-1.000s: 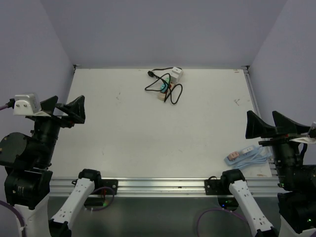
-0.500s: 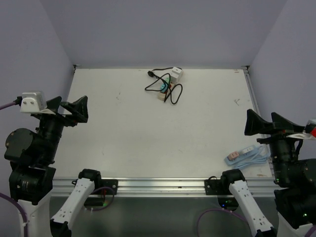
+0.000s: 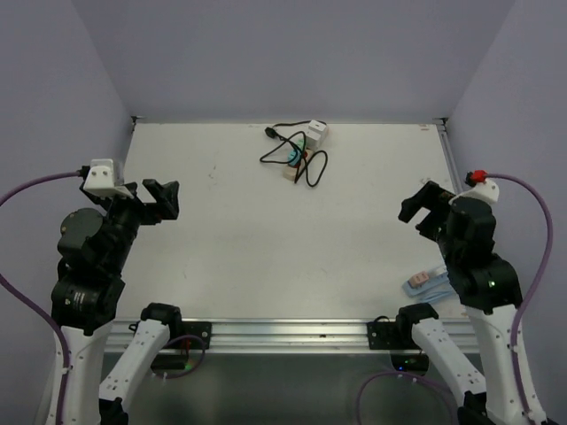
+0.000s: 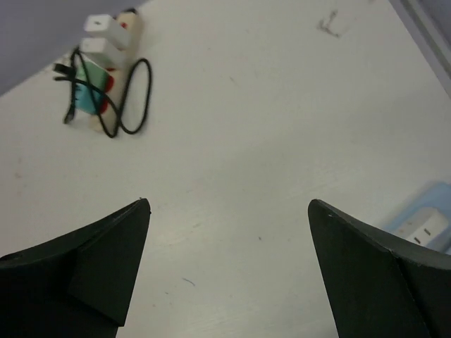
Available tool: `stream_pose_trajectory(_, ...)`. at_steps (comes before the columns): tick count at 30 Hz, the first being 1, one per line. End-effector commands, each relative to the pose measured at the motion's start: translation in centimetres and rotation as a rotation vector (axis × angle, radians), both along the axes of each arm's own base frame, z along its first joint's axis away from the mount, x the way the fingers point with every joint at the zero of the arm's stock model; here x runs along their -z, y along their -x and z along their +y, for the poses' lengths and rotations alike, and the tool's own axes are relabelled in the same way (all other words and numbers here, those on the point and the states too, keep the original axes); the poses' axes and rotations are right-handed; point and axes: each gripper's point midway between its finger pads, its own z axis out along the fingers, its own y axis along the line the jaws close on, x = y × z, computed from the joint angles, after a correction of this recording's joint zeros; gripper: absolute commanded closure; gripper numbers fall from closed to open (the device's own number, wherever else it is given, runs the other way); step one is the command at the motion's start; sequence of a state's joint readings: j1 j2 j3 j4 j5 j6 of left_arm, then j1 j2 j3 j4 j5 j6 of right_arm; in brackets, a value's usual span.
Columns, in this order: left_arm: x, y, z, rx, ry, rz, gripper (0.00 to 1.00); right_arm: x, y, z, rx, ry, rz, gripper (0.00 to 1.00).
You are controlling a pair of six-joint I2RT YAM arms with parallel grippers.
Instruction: Pull the plug off the socket
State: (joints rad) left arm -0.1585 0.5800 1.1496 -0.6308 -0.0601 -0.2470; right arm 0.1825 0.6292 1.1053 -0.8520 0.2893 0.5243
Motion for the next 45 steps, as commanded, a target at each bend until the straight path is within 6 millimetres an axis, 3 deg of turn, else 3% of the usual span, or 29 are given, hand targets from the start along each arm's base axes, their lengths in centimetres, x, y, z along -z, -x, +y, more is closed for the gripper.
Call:
stream_pose_trajectory(1,0.5,-0.9,-0.5,0.016,0.014,-0.015,0.0,6.3,0.4,-1.8,0.171,0.0,0.237,0.01)
stream_pose_trajectory(5,2.6,-1.7,-1.0,0.035,0.018,0.025,0.0,11.7,2.1,-4.1,0.379,0.033,0.443,0.01)
stream_pose_trajectory(10,5.1,-2.4,-1.6,0.056,0.03,0.066,0.0,15.3,3.8,-6.4,0.561,0.106,0.583,0.01)
stream_pose_trajectory(14,8.6,-3.2,-1.8,0.054,0.029,0.134,0.01,18.8,5.6,-7.5,0.656,0.046,0.698,0.01)
stream_pose_trajectory(23,13.2,-3.9,-2.7,0.088,0.044,0.213,0.0,22.7,6.8,-9.5,0.83,-0.075,0.751,0.01)
stream_pose_trajectory(31,16.7,-4.1,-2.7,0.076,0.059,0.258,0.0,26.4,6.6,-9.9,0.83,-0.172,0.826,0.01)
stream_pose_trajectory(42,17.0,-4.4,-2.7,0.075,0.055,0.261,0.0,29.6,5.9,-9.0,0.786,-0.267,0.858,0.02)
stream_pose_trajectory(45,17.1,-4.4,-2.7,0.072,0.055,0.262,0.0,30.0,5.7,-8.7,0.756,-0.272,0.861,0.11)
